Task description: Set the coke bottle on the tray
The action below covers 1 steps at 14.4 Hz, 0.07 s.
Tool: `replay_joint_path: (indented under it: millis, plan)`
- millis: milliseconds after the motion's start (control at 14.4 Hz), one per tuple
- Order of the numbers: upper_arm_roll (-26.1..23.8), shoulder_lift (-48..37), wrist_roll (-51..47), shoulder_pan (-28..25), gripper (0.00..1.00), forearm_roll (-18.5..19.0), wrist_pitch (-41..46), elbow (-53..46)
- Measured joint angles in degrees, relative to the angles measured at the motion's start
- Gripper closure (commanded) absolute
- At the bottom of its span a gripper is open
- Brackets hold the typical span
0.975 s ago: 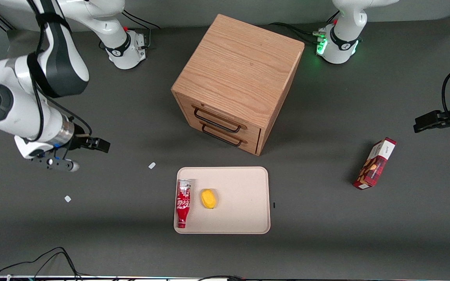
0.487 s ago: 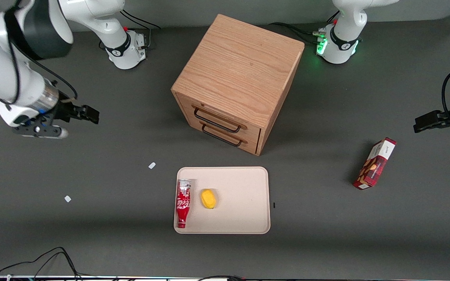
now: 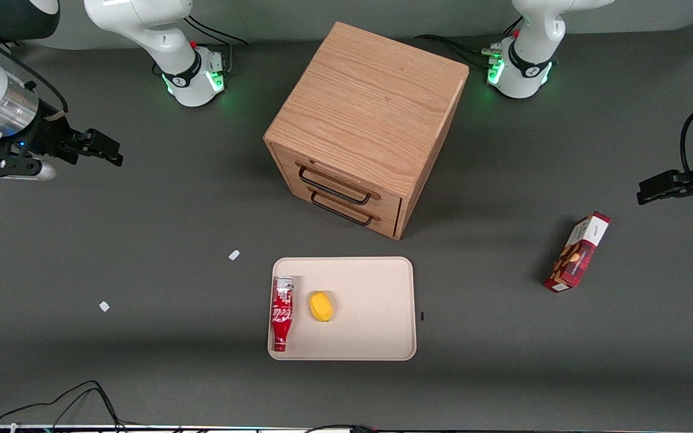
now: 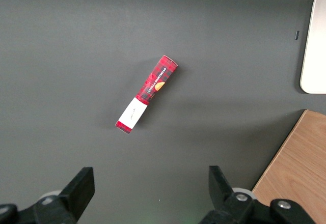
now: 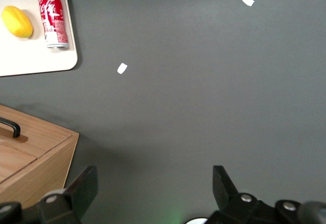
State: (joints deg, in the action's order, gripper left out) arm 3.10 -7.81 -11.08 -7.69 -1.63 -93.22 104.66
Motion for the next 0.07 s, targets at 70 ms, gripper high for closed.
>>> replay_joint_path:
  millis: [70]
  plan:
    - [-1.08,0.38,0.09,1.26,0.00,0.00,0.00,-0.32]
